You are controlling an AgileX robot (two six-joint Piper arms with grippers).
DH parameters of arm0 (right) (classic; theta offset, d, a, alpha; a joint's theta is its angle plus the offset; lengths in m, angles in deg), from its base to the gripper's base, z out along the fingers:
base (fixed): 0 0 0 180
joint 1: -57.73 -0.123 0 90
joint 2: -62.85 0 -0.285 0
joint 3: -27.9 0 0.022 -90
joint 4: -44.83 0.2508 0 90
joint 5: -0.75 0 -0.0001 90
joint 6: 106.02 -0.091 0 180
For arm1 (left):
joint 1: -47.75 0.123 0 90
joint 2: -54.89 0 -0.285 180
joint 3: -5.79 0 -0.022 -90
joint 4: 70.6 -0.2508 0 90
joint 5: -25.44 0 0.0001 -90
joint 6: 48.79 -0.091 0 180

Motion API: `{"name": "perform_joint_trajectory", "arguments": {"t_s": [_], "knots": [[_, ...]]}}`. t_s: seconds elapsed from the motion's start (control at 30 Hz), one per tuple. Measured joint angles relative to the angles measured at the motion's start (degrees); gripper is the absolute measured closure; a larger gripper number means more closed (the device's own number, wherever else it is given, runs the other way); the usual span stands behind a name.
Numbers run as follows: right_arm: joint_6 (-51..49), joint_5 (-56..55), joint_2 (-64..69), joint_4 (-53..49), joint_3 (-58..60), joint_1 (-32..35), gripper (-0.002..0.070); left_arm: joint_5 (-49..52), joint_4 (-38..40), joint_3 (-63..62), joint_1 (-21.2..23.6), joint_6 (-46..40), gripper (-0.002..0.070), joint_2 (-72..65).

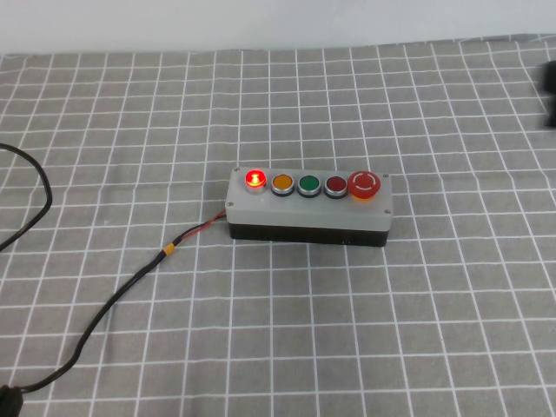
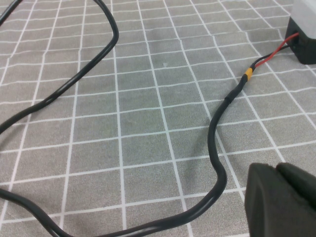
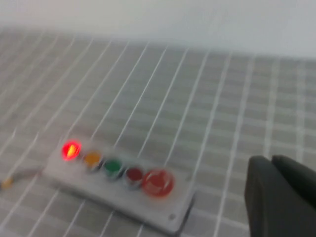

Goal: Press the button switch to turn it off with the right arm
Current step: 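Press the lit red button on the button box to turn it off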

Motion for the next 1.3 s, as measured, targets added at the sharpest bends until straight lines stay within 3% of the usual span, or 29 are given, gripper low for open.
{"name": "perform_joint_trajectory", "arguments": {"t_s": [0.17, 0.53, 0.93, 1.3], "knots": [[2.4, 9.0, 13.5, -3.3, -11.3, -6.6, 0.0692, 0.0, 0.0, 0.0, 0.0, 0.0, 0.0678, 0.0], [-1.0, 9.9, 38.0, -7.9, -29.3, -18.8, 0.0692, 0.0, 0.0, 0.0, 0.0, 0.0, 0.0678, 0.0], [-1.9, 10.2, 56.0, -6.7, -45.9, -20.8, 0.0692, 0.0, 0.0, 0.0, 0.0, 0.0, 0.0678, 0.0], [-1.9, 10.5, 58.8, -6.6, -47.6, -20.8, 0.0692, 0.0, 0.0, 0.0, 0.0, 0.0, 0.0678, 0.0]]}}
